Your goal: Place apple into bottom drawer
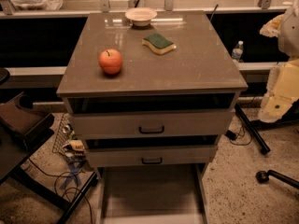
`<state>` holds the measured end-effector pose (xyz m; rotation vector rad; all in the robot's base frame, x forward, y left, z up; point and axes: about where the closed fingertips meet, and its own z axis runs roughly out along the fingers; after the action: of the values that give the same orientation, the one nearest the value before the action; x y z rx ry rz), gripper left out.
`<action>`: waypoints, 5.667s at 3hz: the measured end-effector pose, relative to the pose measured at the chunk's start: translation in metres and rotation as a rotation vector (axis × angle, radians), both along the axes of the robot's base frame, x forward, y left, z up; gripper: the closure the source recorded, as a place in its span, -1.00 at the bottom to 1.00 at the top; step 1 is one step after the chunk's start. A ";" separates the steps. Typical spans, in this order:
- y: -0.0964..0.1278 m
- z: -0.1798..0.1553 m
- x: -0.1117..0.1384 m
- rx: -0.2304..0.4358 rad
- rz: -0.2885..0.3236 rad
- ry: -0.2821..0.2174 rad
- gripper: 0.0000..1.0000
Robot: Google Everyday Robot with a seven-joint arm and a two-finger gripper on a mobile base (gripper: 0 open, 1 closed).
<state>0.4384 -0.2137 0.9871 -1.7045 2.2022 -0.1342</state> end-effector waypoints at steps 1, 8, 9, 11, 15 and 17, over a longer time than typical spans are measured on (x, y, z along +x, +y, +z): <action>0.000 0.000 0.000 0.000 0.000 0.000 -1.00; 0.318 -0.057 0.140 0.833 0.637 -0.075 -1.00; 0.350 -0.068 0.170 0.853 0.641 -0.070 -1.00; 0.343 -0.091 0.246 0.809 0.410 -0.006 -1.00; 0.348 -0.153 0.254 0.826 0.386 0.096 -0.52; 0.361 -0.155 0.244 0.867 0.435 0.116 0.56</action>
Offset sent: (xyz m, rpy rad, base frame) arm 0.0586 0.1069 -0.0405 0.3982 -0.0455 0.2856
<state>0.6824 0.1478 0.8319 -1.5977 1.5134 0.9026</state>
